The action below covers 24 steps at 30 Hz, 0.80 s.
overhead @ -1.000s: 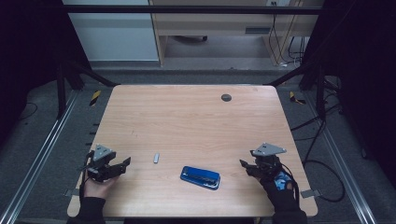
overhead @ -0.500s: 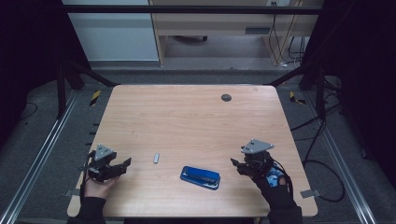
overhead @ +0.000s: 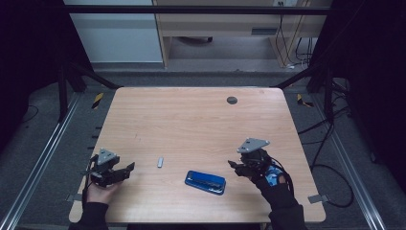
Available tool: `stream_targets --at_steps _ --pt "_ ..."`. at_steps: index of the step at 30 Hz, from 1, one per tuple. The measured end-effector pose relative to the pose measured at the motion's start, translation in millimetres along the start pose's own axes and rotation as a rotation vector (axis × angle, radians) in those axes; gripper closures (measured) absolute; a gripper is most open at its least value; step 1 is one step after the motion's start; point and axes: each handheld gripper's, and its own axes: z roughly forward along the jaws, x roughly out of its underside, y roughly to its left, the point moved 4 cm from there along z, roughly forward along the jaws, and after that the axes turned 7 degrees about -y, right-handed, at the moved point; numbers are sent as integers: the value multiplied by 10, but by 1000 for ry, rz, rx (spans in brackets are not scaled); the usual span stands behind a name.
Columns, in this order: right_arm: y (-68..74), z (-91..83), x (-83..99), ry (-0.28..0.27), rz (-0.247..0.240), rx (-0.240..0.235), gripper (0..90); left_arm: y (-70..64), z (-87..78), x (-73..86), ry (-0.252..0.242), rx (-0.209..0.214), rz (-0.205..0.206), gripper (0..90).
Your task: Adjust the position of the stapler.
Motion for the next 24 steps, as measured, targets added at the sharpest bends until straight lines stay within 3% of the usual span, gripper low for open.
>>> stream_targets --at_steps 6,10,12,20,24 --pt "118 114 -94 68 -58 -43 401 -4 2 -1 -1 1 0 331" --pt "159 167 -124 63 -57 -34 394 -5 2 -1 -1 3 0 330" --pt "180 210 -136 56 -57 -40 436 -4 2 0 0 2 1 329" --pt "215 212 -213 52 -63 -95 492 -8 3 1 2 1 -1 329" --pt "265 237 -273 75 -88 -164 468 -4 3 3 5 2 -1 329"
